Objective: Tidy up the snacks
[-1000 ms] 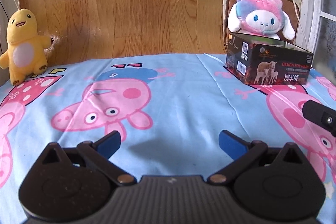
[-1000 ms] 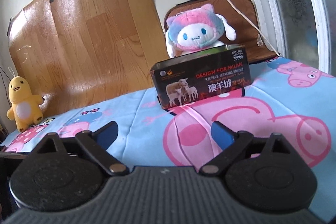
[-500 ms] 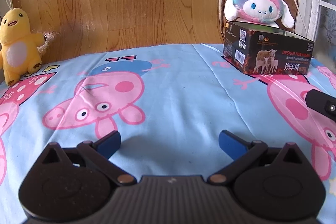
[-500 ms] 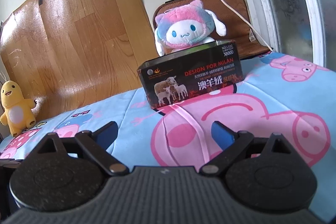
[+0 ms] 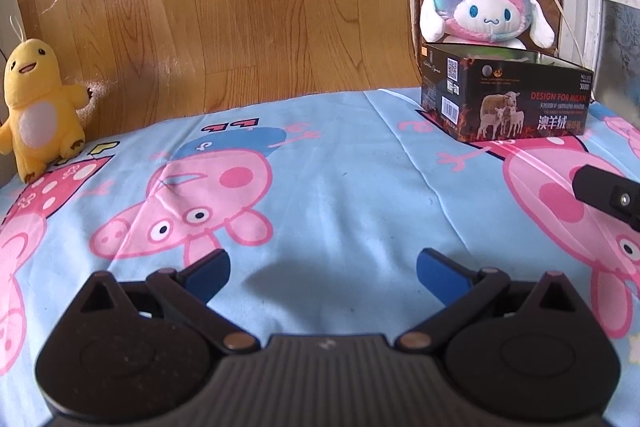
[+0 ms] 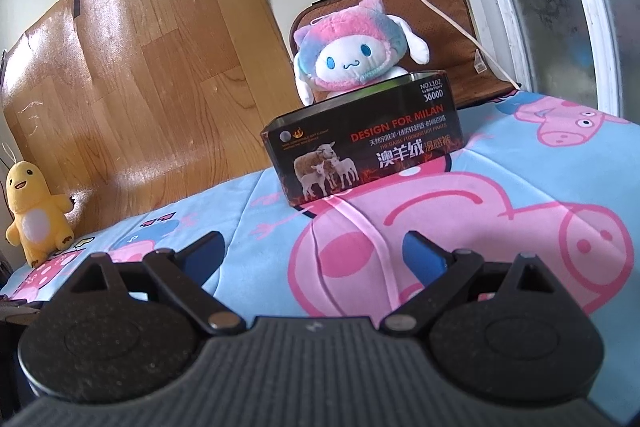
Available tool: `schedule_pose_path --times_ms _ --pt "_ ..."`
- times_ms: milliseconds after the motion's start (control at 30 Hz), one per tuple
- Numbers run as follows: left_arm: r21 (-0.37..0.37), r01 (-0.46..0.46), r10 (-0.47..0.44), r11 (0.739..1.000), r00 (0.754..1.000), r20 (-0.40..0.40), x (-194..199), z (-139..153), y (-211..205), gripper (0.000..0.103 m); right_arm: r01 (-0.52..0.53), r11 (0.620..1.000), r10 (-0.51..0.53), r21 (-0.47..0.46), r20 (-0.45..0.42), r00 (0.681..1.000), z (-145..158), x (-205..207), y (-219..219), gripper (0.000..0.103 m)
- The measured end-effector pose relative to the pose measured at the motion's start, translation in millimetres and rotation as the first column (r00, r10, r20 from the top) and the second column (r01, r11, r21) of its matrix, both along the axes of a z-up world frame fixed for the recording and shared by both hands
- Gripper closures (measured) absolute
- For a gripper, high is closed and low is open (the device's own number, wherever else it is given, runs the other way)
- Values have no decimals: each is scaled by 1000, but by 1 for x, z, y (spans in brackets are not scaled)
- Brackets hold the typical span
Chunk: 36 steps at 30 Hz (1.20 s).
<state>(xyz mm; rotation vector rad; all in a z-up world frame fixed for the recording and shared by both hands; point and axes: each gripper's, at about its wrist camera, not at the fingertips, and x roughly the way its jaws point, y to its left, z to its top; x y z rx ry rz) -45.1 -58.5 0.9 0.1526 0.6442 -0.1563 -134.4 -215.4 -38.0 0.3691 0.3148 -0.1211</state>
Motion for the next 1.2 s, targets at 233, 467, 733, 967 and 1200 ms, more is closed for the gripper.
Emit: schedule_pose_path --times_ms 233,467,733,967,1200 --pt "50 -4 4 999 1000 -5 -1 -4 -6 0 -3 1000 3 9 8 1000 -1 -1 0 6" --pt "43 -5 6 999 1000 -15 -1 -4 -4 0 -5 1000 5 9 10 1000 -1 -2 0 6" --pt "41 -4 5 999 1000 -15 -1 -5 -3 0 -6 1000 6 8 10 1000 -1 -2 0 6" --pt "27 -6 6 1000 1000 -20 -1 -5 -1 0 -6 1000 6 8 10 1000 -1 -2 1 6" --pt "22 -9 9 1000 1000 -21 -1 -5 -1 0 -8 1000 8 7 10 1000 -1 -2 1 6"
